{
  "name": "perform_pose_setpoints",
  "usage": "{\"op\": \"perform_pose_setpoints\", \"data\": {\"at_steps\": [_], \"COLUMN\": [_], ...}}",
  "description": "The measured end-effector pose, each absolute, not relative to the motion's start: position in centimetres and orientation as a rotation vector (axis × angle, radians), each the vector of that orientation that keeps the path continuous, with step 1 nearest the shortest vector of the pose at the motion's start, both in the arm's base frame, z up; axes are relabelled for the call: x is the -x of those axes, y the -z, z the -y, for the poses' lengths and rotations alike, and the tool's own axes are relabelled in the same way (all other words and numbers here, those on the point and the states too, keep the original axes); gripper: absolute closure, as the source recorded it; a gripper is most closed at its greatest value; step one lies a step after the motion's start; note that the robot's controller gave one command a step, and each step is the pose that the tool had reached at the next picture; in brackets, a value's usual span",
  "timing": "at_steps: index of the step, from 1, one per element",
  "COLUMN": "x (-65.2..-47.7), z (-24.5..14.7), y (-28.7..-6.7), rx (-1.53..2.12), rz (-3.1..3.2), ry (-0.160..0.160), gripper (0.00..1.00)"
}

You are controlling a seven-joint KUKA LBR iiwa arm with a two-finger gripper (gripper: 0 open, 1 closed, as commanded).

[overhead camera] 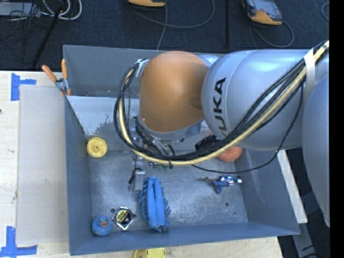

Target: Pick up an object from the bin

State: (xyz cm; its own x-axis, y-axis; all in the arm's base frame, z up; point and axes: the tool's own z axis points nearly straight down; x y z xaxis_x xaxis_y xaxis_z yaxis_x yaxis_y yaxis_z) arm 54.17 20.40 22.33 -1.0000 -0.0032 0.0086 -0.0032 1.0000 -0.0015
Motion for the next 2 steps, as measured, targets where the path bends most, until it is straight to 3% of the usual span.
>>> {"op": "perform_pose_setpoints", "data": {"at_steps": [1, 2], "x": [-54.3, -52.9], "z": [-20.3, -19.9], "y": [-22.8, -19.0], "rx": [0.002, -0.215], "rz": [3.141, 3.136], "ry": [0.0, 0.001], "gripper": [0.0, 0.0]}}
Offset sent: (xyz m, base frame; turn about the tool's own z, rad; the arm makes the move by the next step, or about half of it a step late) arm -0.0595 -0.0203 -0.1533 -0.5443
